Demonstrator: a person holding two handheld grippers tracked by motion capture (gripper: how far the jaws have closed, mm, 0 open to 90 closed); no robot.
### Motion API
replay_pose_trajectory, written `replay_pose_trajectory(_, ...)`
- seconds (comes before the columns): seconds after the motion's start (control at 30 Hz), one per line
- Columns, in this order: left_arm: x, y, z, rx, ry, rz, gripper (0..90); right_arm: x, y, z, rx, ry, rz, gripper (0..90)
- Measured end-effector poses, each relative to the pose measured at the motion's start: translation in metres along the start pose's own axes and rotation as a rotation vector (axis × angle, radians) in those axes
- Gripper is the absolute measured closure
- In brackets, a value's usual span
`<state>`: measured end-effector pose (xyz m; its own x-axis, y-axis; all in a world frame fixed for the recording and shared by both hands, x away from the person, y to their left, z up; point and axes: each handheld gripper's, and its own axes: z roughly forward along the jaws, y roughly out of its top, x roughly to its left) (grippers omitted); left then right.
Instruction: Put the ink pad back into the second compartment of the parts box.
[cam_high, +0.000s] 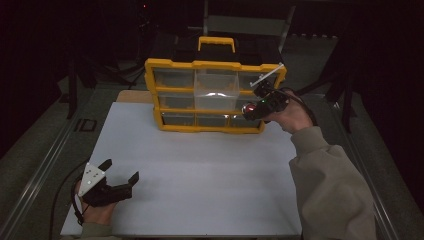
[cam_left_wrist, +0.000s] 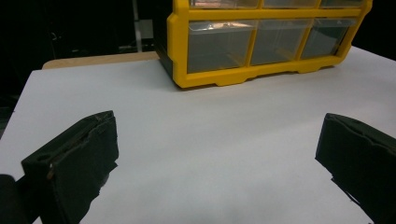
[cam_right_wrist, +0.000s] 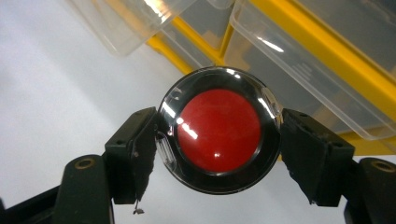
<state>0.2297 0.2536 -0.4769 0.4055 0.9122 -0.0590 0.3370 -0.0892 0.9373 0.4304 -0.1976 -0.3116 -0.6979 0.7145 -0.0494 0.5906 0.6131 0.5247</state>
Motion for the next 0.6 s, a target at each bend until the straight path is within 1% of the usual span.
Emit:
replay_pose_trajectory(0.4,0.0,0.0,0.0,0.002,-0.001,0.007,0.0,-0.006,0.005,-0.005,-0.014,-0.003,0.016,29.8)
replay_pose_trajectory(0.6,0.0,0.0,0.0,0.003,-0.002,0.008,0.0,-0.007,0.01,-0.011,-0.027,-0.008,0.01,29.8)
